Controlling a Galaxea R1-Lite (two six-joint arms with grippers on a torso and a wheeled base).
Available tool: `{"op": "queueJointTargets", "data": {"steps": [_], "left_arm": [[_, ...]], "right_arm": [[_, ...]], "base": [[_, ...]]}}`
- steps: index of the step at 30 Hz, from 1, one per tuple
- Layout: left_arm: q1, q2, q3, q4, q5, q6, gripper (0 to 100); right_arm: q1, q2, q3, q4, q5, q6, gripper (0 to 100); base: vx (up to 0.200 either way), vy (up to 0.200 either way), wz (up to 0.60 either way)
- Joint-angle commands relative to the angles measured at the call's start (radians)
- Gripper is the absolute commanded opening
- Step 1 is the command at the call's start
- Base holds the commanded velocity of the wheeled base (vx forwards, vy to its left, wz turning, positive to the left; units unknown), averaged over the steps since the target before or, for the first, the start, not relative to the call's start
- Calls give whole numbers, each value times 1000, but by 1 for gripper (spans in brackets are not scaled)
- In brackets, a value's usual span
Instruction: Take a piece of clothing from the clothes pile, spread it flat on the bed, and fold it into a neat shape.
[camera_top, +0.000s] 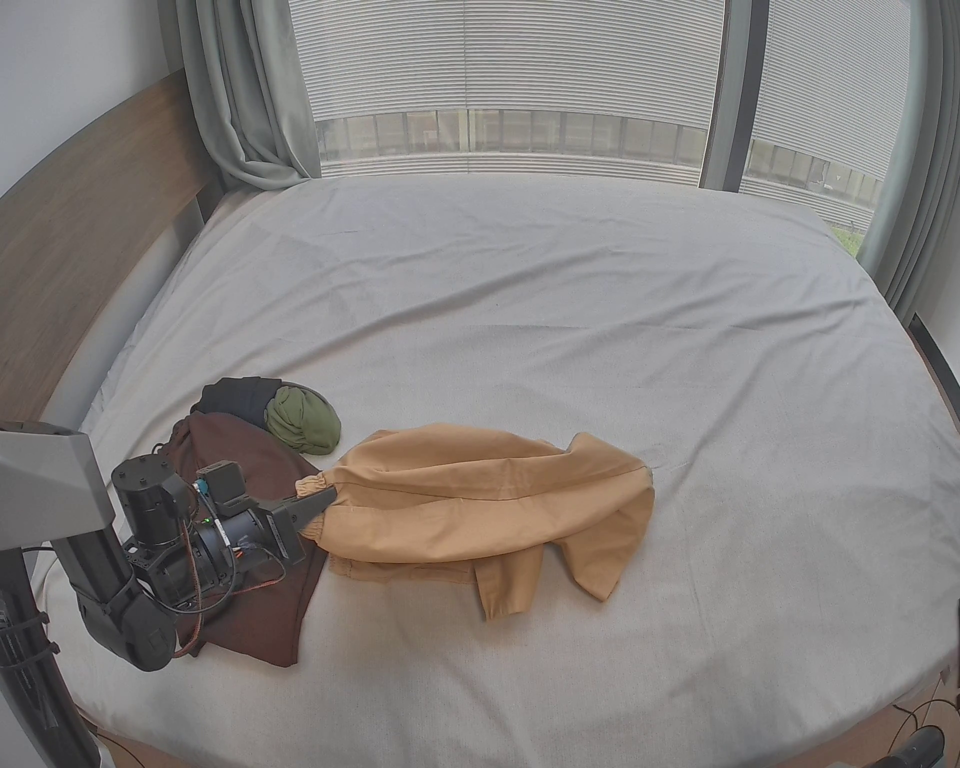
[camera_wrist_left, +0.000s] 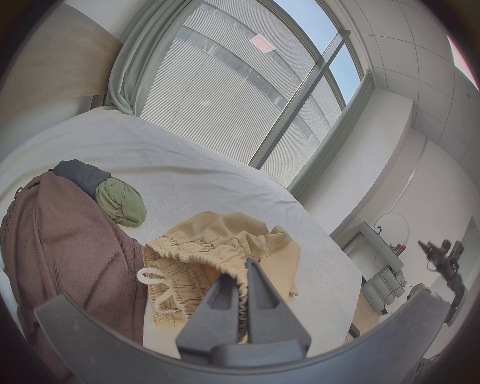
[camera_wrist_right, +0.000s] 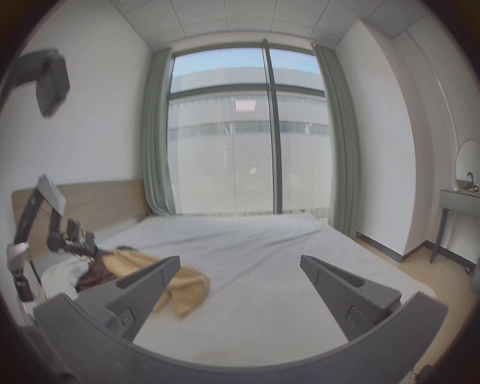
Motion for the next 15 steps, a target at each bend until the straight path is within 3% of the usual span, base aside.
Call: {"op": "queueJointTargets", "data": {"steps": [1,4,11,15], "left_arm": [[-13,1,-3,-1,0,-1,0],[-14,-5,-4,-1,1,-1,0],[-16,-16,-23,0,-3,-4,0],[-11,-18,-33,0,-3,-4,0]], "right_arm": [[145,379,-309,-33,94,142,100],[263,540,-342,-98,109,341,100],[299,842,-407,-372,109,300,100],[299,956,-490,-405,108,257,100]], "base": [[0,0,0],[0,0,0],[0,0,0],[0,0,0]]}}
